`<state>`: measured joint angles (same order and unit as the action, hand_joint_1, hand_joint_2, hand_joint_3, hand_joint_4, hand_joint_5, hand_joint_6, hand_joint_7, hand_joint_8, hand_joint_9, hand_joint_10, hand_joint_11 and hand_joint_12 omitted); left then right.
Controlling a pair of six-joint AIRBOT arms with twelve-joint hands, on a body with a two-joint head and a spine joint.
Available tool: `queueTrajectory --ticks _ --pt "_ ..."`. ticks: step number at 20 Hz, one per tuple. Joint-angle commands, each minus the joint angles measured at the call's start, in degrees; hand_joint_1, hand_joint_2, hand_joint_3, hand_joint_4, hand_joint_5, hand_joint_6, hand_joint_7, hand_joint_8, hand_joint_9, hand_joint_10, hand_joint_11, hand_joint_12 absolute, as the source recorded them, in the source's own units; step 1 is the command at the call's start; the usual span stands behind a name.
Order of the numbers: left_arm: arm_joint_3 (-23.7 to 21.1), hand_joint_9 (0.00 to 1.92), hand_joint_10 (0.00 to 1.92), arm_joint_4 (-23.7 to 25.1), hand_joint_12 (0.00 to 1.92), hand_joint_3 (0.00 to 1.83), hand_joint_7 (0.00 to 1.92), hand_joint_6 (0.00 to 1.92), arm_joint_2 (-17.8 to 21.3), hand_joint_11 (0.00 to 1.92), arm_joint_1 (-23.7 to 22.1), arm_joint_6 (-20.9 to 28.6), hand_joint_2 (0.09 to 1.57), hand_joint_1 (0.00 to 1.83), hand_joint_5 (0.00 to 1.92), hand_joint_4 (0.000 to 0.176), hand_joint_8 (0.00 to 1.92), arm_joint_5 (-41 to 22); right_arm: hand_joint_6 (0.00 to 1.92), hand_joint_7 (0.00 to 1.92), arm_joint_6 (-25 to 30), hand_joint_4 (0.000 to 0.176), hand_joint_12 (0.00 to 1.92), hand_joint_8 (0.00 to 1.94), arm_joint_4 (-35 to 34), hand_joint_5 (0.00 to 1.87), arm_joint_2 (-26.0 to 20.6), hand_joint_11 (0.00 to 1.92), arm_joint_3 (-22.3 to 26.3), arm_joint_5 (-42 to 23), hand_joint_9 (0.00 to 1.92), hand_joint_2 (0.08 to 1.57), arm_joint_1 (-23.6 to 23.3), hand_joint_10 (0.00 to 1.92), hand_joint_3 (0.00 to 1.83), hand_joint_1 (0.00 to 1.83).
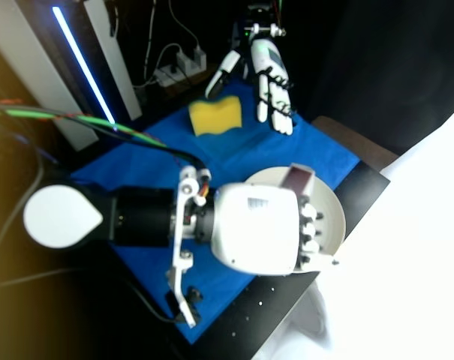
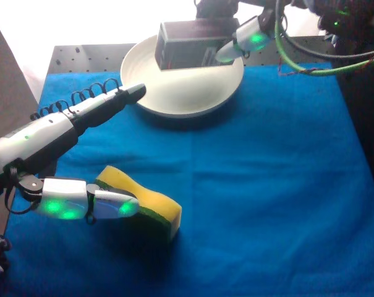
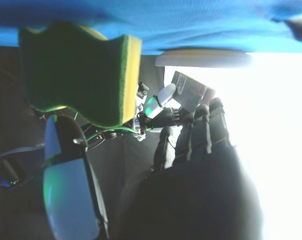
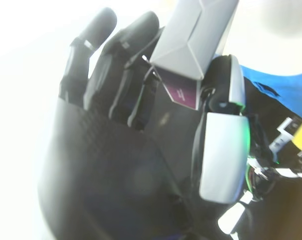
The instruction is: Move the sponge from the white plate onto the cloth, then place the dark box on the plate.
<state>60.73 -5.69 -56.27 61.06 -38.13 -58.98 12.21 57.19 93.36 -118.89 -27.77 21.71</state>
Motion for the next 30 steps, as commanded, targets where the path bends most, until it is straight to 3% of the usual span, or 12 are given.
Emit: queueTrajectory --ticks 1,3,4,5,6,7,10,11,18,22,26,30 --pt "-0.06 0.0 0.0 -0.32 0.0 0.01 0.0 0.0 -0.07 0.0 -0.62 0.54 0.86 0.79 0.0 0.176 0.0 -6.75 0.14 0.51 0.38 0.064 1.53 0.39 -2.73 0.51 0.17 0.3 -0.07 -3.21 0.47 0.95 -0.93 0.97 0.0 1.04" --pt "-0.06 0.0 0.0 -0.32 0.0 0.01 0.0 0.0 -0.07 0.0 -0.62 0.62 0.86 0.8 0.0 0.176 0.0 -6.9 0.0 0.3 0.68 0.126 1.28 0.03 -2.72 0.18 0.17 0.71 0.13 -3.22 0.64 0.86 -0.93 0.88 0.0 0.94" --pt "-0.06 0.0 0.0 -0.32 0.0 0.01 0.0 0.0 -0.07 0.0 -0.62 0.65 0.86 0.8 0.0 0.176 0.0 -6.94 0.0 0.2 0.71 0.166 1.2 0.0 -2.71 0.09 0.17 0.75 0.22 -3.22 0.63 0.84 -0.92 0.83 0.0 0.89" --pt "-0.06 0.0 0.0 -0.33 0.0 0.01 0.0 0.0 -0.07 0.0 -0.62 0.7 0.86 0.79 0.0 0.176 0.0 -6.99 0.0 0.05 0.72 0.174 1.19 0.0 -2.71 0.02 0.16 0.54 0.31 -3.22 0.46 0.82 -0.92 0.51 0.0 0.82" --pt "-0.05 0.0 0.0 -0.37 0.0 0.01 0.0 0.0 -0.08 0.0 -0.62 0.78 0.86 0.79 0.0 0.176 0.0 -7.06 0.0 0.01 0.72 0.176 1.14 0.0 -2.54 0.0 0.16 0.43 0.53 -3.23 0.47 0.81 -0.92 0.28 0.0 0.8" --pt "-0.05 0.0 0.0 -0.39 0.0 0.01 0.0 0.0 -0.09 0.0 -0.62 0.79 0.87 0.79 0.0 0.176 0.0 -7.09 0.0 0.0 0.72 0.176 0.95 0.0 -2.29 0.0 0.16 0.09 0.7 -3.26 0.18 0.8 -0.92 0.08 0.0 0.79" --pt "-0.16 0.0 0.0 -0.64 0.0 0.0 0.0 0.0 -0.07 0.0 -0.57 0.8 0.85 0.78 0.0 0.176 0.0 -7.48 0.0 0.0 0.72 0.176 0.11 0.0 -0.77 0.0 -0.58 0.0 2.13 -4.59 0.0 0.76 -0.92 0.0 0.0 0.72" --pt "-0.27 0.0 0.0 -0.86 0.0 0.0 0.0 0.0 -0.01 0.0 -0.51 0.8 0.85 0.76 0.0 0.176 0.0 -7.86 0.0 0.0 0.73 0.176 0.05 0.0 -2.45 0.0 -1.85 0.0 2.42 -6.75 0.0 0.76 -0.88 0.0 0.0 0.71" --pt "-1.46 0.0 0.0 -4.43 0.0 0.0 0.0 0.0 1.95 0.0 0.99 0.59 0.85 0.66 0.0 0.176 0.0 -15.13 0.0 0.0 0.65 0.176 0.0 0.0 -26.47 0.0 -13.77 0.0 11.44 -31.13 0.0 0.77 7.75 0.0 0.01 0.78" --pt "-3.43 0.0 0.0 -7.23 0.0 0.0 0.0 0.0 3.98 0.0 3.21 -0.51 0.82 0.56 0.0 0.151 0.0 -24.09 0.0 0.0 -6.31 0.176 0.0 0.0 -44.34 0.0 -21.87 0.0 23.99 -49.08 0.0 0.78 19.02 0.0 0.01 0.69" --pt "-6.17 0.0 0.0 -9.55 0.0 0.02 0.0 0.0 6.73 0.01 7.14 -1.59 1.02 0.43 0.0 0.165 0.0 -31.05 0.0 0.0 -10.09 0.176 0.0 0.0 -56.0 0.0 -25.35 0.0 33.02 -63.65 0.0 0.73 31.23 0.0 0.0 0.76" --pt "-8.02 0.0 0.0 -10.94 0.0 0.0 0.0 0.0 7.28 0.0 10.18 -1.9 0.96 0.51 0.0 0.126 0.0 -35.04 0.0 0.0 -11.2 0.176 0.0 0.0 -60.23 0.0 -27.13 0.0 38.97 -70.36 0.0 0.82 39.77 0.0 0.02 0.7"
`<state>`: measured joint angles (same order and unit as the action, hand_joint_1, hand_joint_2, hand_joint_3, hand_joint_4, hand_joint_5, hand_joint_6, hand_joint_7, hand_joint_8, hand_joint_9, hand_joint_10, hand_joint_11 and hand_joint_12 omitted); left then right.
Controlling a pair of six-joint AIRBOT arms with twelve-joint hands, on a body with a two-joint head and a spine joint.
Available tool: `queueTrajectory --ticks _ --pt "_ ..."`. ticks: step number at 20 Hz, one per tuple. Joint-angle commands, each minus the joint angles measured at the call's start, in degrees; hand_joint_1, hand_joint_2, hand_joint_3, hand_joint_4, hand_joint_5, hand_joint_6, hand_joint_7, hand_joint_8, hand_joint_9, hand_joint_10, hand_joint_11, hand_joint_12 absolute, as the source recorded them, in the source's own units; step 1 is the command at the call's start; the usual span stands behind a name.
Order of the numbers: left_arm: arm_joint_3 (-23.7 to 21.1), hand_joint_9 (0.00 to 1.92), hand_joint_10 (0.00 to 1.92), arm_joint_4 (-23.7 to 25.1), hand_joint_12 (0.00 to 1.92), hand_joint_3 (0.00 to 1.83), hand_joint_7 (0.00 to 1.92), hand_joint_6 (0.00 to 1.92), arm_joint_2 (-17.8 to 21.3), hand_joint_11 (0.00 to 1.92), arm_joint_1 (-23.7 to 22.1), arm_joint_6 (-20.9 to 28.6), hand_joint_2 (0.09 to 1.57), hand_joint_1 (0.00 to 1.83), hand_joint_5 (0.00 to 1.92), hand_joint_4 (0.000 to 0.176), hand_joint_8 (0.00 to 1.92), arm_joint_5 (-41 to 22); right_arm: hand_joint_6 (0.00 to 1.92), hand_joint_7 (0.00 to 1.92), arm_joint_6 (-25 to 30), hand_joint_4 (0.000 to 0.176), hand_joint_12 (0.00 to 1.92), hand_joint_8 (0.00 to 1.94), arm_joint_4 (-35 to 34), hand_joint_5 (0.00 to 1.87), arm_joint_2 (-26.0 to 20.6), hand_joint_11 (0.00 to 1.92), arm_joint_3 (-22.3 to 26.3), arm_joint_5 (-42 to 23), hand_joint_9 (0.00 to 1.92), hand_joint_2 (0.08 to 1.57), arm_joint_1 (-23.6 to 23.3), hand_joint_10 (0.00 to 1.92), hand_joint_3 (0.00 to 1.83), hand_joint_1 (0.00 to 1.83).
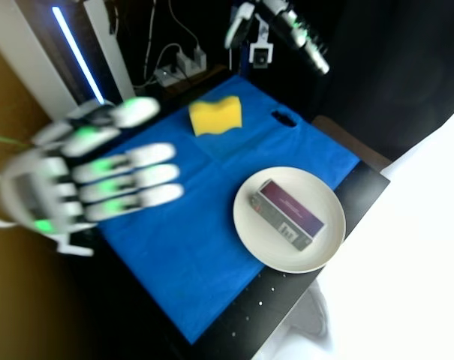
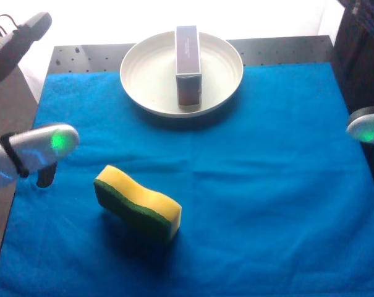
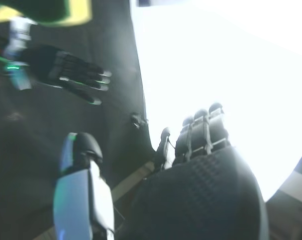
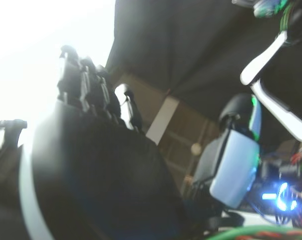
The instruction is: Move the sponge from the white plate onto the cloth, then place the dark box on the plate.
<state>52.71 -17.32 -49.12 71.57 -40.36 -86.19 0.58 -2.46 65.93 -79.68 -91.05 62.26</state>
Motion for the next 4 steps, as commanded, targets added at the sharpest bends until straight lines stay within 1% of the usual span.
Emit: queueTrajectory --ticks 1,2,3,4 --pt "-0.41 0.0 0.0 0.54 0.33 0.0 0.0 0.0 0.09 0.0 0.24 0.33 0.97 0.43 0.0 0.109 0.0 -8.51 0.0 0.0 0.43 0.176 0.0 0.0 -1.68 0.0 -0.03 0.0 1.05 -8.52 0.0 0.85 1.32 0.0 0.02 0.76" --pt "-0.67 0.0 0.0 0.47 0.48 0.0 0.0 0.0 0.04 0.0 0.42 0.33 0.99 0.4 0.0 0.091 0.0 -8.98 0.0 0.0 0.42 0.176 0.0 0.0 -2.5 0.0 -0.24 0.0 1.93 -9.56 0.0 0.86 2.9 0.0 0.02 0.77" --pt "-1.03 0.0 0.0 0.4 0.36 0.01 0.0 0.0 0.02 0.0 0.67 0.33 1.05 0.39 0.0 0.099 0.0 -9.79 0.0 0.0 0.42 0.176 0.0 0.0 -3.2 0.0 -0.49 0.0 3.11 -9.92 0.0 0.88 4.44 0.0 0.01 0.77" --pt "-1.35 0.0 0.0 0.35 0.14 0.01 0.0 0.0 0.02 0.0 1.2 0.33 1.1 0.4 0.01 0.12 0.0 -11.15 0.0 0.0 0.41 0.176 0.0 0.0 -3.2 0.0 -0.6 0.0 3.88 -9.92 0.0 0.89 5.13 0.0 0.01 0.74"
